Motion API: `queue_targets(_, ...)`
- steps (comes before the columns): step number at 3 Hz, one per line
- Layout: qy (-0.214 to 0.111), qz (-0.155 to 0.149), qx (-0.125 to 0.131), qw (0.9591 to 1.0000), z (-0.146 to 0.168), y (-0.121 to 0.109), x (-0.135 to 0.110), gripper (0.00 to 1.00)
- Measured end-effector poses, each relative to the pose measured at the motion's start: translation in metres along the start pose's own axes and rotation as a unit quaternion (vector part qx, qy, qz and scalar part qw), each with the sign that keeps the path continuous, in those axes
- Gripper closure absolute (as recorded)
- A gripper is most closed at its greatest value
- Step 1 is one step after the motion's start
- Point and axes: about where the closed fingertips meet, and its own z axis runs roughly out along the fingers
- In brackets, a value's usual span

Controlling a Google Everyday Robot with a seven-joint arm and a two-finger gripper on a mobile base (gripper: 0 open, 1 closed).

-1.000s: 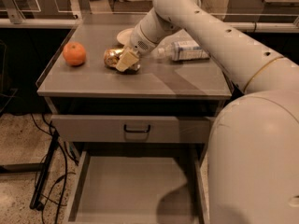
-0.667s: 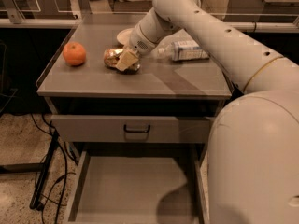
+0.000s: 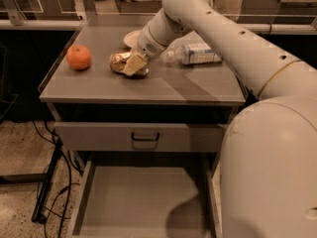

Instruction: Place orange can into middle drawer

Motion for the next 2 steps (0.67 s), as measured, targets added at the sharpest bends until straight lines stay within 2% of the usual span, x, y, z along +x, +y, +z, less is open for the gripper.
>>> queue_targets(1,0.001,-0.001,-0.001,1.0,0.0,0.0,0.0,1.0)
queue_targets(2,-0.004,-0.005,0.016,0.9999,-0.03,0.002,-0.003,1.0)
